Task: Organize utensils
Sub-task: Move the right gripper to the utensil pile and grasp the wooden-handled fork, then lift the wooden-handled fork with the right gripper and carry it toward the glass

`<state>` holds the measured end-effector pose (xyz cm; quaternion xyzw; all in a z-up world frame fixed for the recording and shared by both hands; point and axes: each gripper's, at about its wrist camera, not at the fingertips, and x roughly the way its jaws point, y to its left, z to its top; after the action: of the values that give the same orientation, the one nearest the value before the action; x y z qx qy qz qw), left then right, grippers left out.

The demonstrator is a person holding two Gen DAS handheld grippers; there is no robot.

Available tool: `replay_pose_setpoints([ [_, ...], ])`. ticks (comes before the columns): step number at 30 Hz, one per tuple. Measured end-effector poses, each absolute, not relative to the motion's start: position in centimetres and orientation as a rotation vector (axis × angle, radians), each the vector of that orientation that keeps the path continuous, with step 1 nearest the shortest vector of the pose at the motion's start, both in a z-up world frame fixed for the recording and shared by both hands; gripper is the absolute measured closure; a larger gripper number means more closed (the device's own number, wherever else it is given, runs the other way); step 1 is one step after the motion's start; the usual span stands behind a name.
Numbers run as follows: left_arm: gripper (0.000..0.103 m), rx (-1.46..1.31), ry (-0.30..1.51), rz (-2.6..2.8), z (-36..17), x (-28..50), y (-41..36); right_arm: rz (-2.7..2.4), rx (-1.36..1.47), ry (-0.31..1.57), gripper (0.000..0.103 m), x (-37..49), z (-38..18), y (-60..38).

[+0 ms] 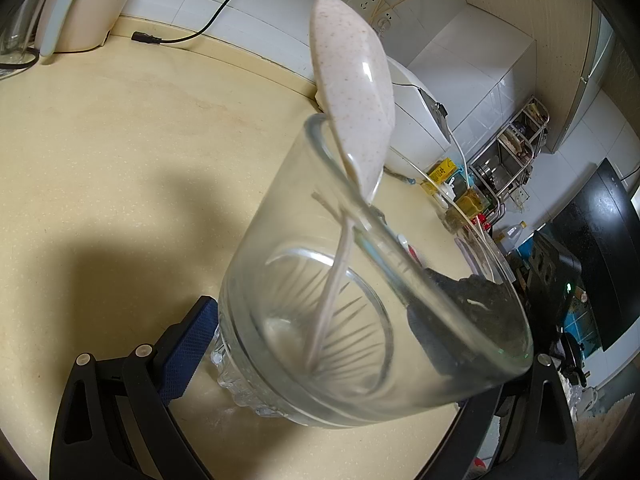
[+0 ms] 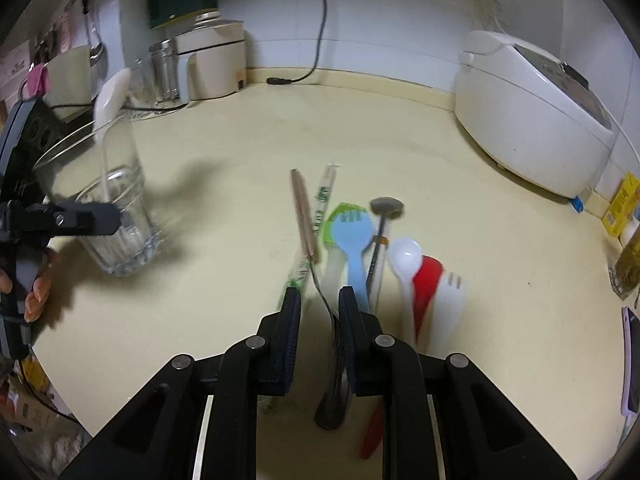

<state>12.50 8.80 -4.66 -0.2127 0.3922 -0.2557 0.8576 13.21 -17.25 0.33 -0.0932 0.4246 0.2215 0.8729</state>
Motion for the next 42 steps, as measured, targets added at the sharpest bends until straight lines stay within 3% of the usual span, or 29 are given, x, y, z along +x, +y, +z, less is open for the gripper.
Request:
replay_pose_setpoints([
  [12,0.006,-0.447,0.824,-0.537,-4.7,12.5,8.8,0.730,0.693,1.179,0.095,17.0,-3.4,-25.0],
  [15,0.006,-0.447,0.824,-0.537,-4.7,12.5,8.8,0.780,0.772,1.211,0.095,16.4,-4.2,-24.6],
  [22,0.006,-0.447,0.824,-0.537,-4.6,12.5,8.8,0.717,0.368,1.064,0.093,15.2,0.5,-20.5],
  [27,0.006,-0.447,0.824,-0.537,-4.6,12.5,8.8,0.642,0.038,0.953,0.087,16.6,3.0,-15.6],
  [33,0.006,-0.447,0.824,-0.537,-4.6,12.5,8.8,0.595,-0.231,0.942,0.087,19.7,1.7,-9.2],
  [42,0.006,-0.447,0.824,-0.537,-4.6,12.5,8.8,0.549,-0.318,1.023,0.087,23.3,-1.7,-5.7],
])
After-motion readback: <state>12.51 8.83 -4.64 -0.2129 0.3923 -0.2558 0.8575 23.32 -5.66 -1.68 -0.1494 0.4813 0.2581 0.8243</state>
